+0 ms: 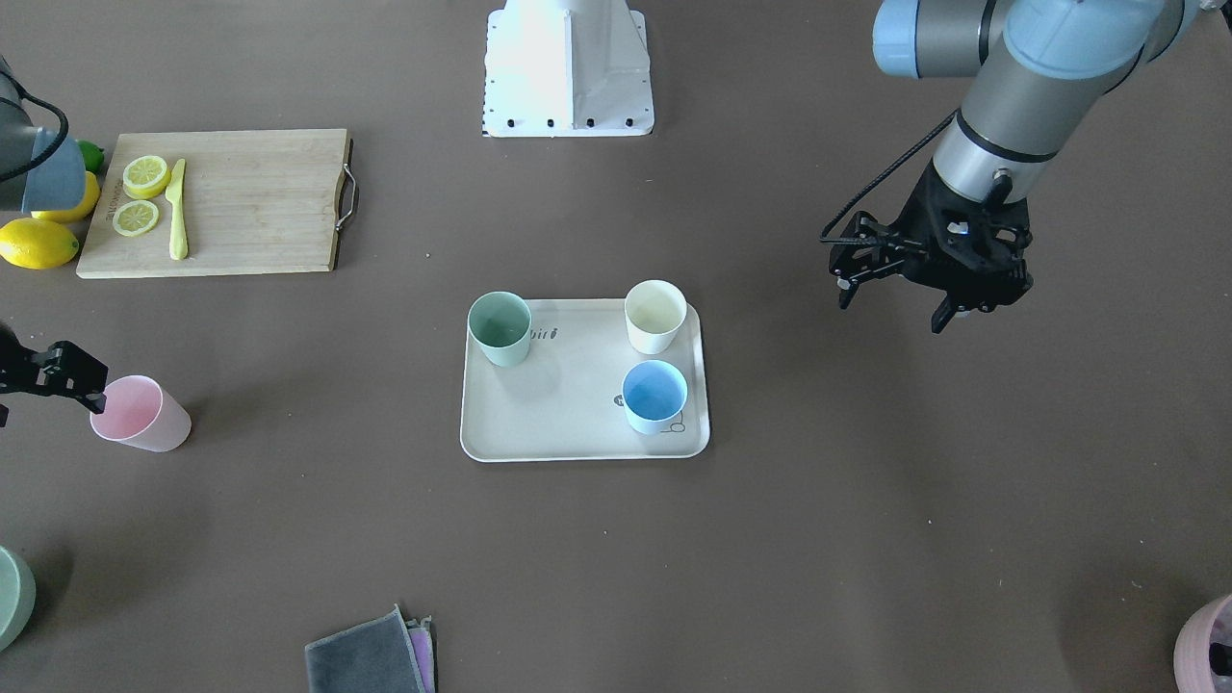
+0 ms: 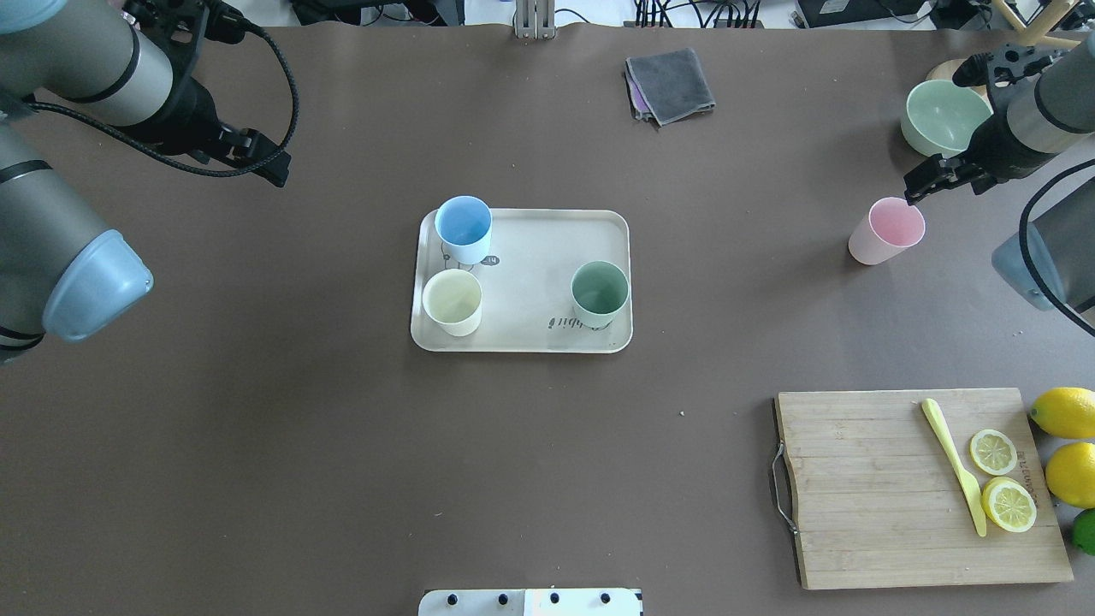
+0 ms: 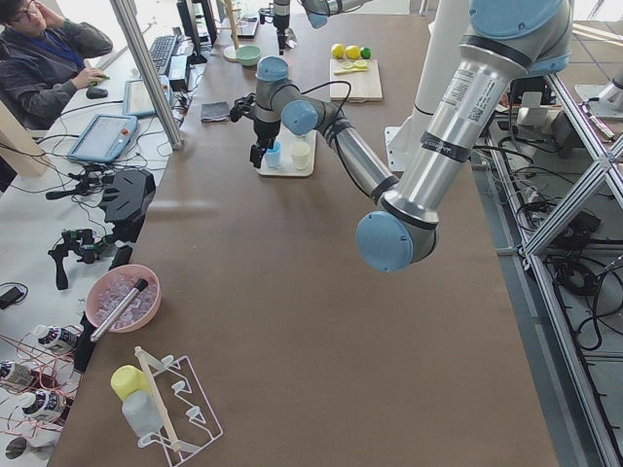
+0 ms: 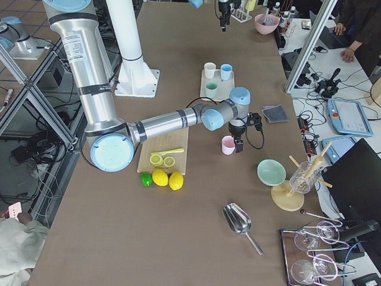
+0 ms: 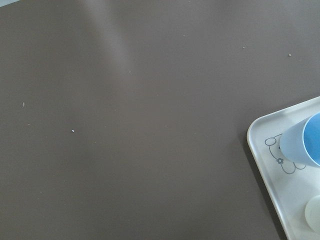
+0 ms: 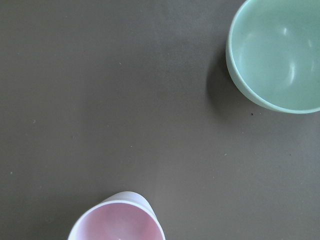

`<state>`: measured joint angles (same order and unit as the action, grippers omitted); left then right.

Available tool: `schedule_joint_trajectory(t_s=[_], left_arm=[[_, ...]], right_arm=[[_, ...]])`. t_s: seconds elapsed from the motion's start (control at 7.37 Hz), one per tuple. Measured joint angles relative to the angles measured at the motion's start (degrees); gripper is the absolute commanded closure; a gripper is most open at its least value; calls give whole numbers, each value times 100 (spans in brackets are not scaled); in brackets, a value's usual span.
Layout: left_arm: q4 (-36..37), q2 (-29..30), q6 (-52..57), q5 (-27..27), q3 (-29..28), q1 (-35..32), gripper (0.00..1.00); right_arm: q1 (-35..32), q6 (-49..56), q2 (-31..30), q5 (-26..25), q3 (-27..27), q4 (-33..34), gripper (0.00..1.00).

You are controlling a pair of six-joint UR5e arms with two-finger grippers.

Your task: Place all cups on tray

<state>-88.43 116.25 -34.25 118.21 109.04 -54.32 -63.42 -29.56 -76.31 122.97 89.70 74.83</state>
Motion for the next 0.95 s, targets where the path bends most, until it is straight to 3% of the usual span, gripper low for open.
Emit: schedule_joint_trajectory(t_s=[0.14, 0.27, 0.41, 0.54, 0.95], left_arm=[[1, -10, -35, -1, 39, 0, 2], [1, -11, -48, -10, 58, 0, 2], [2, -9, -53, -21, 60, 1, 2], [2, -5, -55, -31, 60, 1, 2], [2, 9, -55, -50, 52, 1, 2]], right_arm=[[93, -61, -9, -8, -158, -179, 26], [179, -92, -18, -12, -252, -256, 57], [244, -105, -39, -10, -307, -284, 95], [291, -109, -69, -5, -339, -294, 100], [342, -336, -43, 41, -270, -297, 100]])
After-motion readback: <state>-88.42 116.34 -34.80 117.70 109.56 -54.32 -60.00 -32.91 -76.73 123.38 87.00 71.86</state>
